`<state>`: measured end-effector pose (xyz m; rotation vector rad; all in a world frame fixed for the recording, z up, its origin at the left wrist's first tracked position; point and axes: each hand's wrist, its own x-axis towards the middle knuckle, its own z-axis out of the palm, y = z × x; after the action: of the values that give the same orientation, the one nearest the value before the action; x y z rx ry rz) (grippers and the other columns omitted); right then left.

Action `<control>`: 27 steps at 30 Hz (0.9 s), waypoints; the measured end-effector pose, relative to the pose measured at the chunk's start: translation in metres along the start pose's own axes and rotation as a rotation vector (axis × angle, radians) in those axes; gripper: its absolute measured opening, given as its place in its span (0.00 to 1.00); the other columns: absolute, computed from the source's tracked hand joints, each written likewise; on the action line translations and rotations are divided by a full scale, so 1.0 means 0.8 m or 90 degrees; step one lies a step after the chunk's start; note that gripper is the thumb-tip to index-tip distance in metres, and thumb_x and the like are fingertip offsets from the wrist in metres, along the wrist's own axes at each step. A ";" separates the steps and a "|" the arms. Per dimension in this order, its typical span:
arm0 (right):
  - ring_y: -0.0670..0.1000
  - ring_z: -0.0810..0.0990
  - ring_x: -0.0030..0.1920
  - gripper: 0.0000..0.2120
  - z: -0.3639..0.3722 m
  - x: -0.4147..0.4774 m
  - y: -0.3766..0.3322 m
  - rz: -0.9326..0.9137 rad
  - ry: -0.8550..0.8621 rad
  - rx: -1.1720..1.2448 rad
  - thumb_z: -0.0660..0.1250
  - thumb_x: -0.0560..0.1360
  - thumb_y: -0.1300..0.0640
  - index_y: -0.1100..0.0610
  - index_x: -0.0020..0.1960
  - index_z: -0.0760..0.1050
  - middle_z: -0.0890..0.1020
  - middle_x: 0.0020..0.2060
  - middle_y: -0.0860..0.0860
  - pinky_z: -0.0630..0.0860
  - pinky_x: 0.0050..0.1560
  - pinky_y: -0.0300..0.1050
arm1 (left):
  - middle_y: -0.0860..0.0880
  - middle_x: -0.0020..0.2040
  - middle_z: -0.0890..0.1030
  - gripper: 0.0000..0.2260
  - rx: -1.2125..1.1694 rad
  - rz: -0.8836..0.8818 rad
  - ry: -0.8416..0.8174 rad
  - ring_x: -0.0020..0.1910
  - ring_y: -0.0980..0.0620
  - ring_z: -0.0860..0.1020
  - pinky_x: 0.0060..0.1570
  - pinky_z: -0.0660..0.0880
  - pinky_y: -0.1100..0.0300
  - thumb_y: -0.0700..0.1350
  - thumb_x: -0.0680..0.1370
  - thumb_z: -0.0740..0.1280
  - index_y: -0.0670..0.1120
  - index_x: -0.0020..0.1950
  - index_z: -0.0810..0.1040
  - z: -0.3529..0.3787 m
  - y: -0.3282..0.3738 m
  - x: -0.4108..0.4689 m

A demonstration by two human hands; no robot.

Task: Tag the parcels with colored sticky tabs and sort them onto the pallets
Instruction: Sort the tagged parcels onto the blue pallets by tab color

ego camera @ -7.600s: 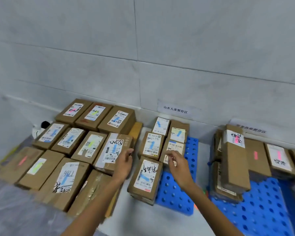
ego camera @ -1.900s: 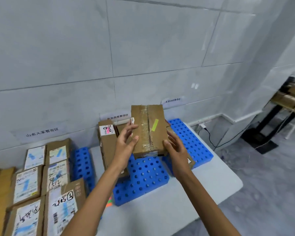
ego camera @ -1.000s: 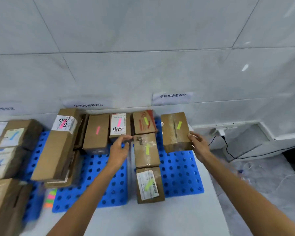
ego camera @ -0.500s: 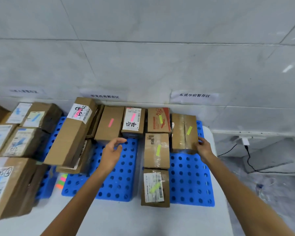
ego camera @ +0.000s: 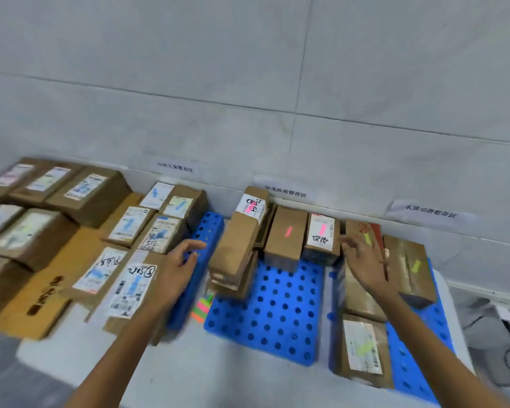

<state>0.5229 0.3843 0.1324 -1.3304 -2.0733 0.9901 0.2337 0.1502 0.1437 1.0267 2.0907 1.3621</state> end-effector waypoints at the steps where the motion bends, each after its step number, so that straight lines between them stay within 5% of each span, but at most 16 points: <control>1: 0.51 0.77 0.56 0.11 0.028 -0.009 -0.037 -0.024 -0.030 0.002 0.58 0.79 0.63 0.62 0.58 0.76 0.78 0.57 0.57 0.68 0.48 0.32 | 0.54 0.51 0.80 0.12 0.017 0.003 0.020 0.50 0.62 0.76 0.48 0.69 0.72 0.33 0.79 0.58 0.47 0.53 0.78 -0.031 -0.008 -0.003; 5: 0.41 0.74 0.45 0.10 0.157 -0.054 -0.169 -0.120 -0.136 0.037 0.58 0.79 0.64 0.61 0.55 0.77 0.79 0.48 0.52 0.64 0.46 0.20 | 0.55 0.50 0.78 0.10 0.099 0.000 0.061 0.48 0.61 0.75 0.45 0.68 0.71 0.37 0.79 0.60 0.47 0.53 0.78 -0.168 -0.051 -0.020; 8: 0.42 0.75 0.49 0.09 0.252 -0.087 -0.249 -0.199 -0.207 0.048 0.60 0.79 0.62 0.56 0.54 0.78 0.80 0.50 0.48 0.68 0.49 0.29 | 0.53 0.52 0.79 0.10 0.086 -0.032 0.102 0.51 0.56 0.77 0.47 0.73 0.62 0.37 0.79 0.59 0.47 0.53 0.78 -0.258 -0.092 -0.042; 13: 0.41 0.75 0.55 0.09 0.361 -0.134 -0.343 -0.229 -0.369 0.068 0.60 0.79 0.61 0.57 0.55 0.78 0.80 0.53 0.47 0.70 0.55 0.28 | 0.53 0.51 0.79 0.11 0.127 -0.071 0.168 0.51 0.54 0.77 0.43 0.70 0.74 0.35 0.79 0.59 0.48 0.51 0.77 -0.359 -0.143 -0.074; 15: 0.42 0.76 0.56 0.09 0.391 -0.139 -0.366 -0.263 -0.394 0.066 0.60 0.79 0.60 0.54 0.54 0.78 0.80 0.52 0.46 0.71 0.58 0.34 | 0.53 0.52 0.79 0.11 0.136 -0.081 0.192 0.52 0.54 0.77 0.46 0.72 0.69 0.36 0.79 0.59 0.49 0.52 0.77 -0.389 -0.157 -0.081; 20: 0.34 0.76 0.48 0.10 0.447 -0.138 -0.412 -0.274 -0.429 0.091 0.60 0.79 0.63 0.55 0.52 0.79 0.80 0.46 0.41 0.69 0.46 0.24 | 0.51 0.52 0.80 0.11 0.143 -0.115 0.271 0.54 0.54 0.76 0.56 0.72 0.56 0.35 0.78 0.60 0.49 0.52 0.77 -0.442 -0.186 -0.099; 24: 0.44 0.79 0.51 0.10 0.507 -0.168 -0.440 -0.233 -0.500 0.115 0.60 0.78 0.64 0.54 0.49 0.79 0.82 0.46 0.47 0.75 0.52 0.38 | 0.49 0.53 0.79 0.12 0.132 -0.173 0.298 0.54 0.51 0.76 0.50 0.72 0.61 0.33 0.78 0.59 0.46 0.52 0.77 -0.495 -0.220 -0.123; 27: 0.41 0.79 0.49 0.10 0.558 -0.183 -0.470 -0.247 -0.536 0.129 0.60 0.78 0.64 0.54 0.50 0.79 0.81 0.45 0.45 0.73 0.50 0.30 | 0.50 0.53 0.77 0.11 0.139 -0.226 0.344 0.53 0.52 0.74 0.42 0.68 0.67 0.34 0.78 0.58 0.44 0.54 0.77 -0.544 -0.250 -0.117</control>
<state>0.0512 0.0108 0.1471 -0.3749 -2.5629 1.6986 -0.0803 -0.2235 0.1413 0.3374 2.6995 1.3470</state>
